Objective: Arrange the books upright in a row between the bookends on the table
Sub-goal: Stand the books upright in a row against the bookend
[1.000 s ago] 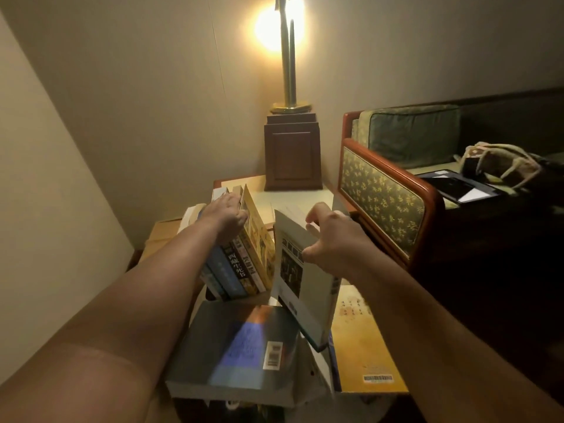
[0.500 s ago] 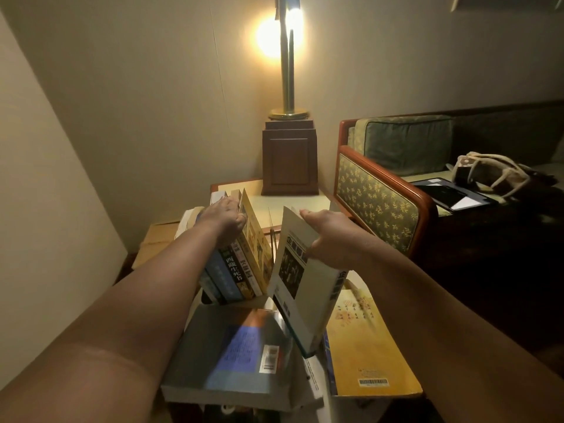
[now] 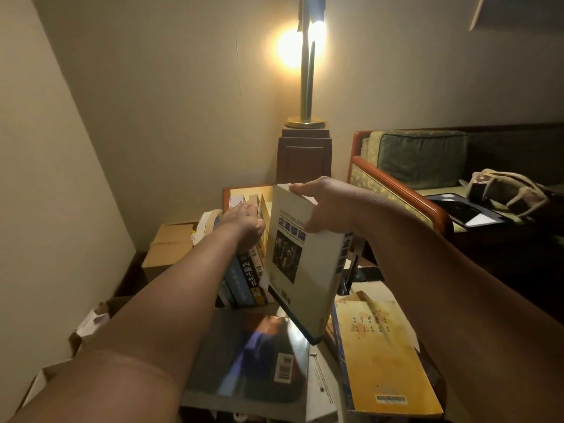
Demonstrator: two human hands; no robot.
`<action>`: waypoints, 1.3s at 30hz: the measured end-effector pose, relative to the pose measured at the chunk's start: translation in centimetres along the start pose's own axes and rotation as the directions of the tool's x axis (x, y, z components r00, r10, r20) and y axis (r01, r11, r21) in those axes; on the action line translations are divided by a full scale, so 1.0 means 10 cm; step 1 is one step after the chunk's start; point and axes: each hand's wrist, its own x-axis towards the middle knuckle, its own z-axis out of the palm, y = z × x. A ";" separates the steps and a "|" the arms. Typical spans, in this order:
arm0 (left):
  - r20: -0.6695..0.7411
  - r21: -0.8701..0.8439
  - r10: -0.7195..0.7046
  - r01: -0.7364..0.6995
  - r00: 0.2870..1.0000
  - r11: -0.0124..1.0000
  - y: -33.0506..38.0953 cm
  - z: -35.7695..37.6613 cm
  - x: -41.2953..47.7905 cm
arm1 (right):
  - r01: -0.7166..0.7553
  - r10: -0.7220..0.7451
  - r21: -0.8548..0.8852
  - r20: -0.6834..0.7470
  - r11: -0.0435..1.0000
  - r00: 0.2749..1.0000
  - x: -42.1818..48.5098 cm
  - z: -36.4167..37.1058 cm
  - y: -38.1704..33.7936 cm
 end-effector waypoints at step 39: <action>-0.024 -0.015 0.026 -0.027 0.999 1.000 -0.11 0.03 0.06 | 0.144 0.061 0.740 -0.243 0.657 0.968 0.42 2.23 0.46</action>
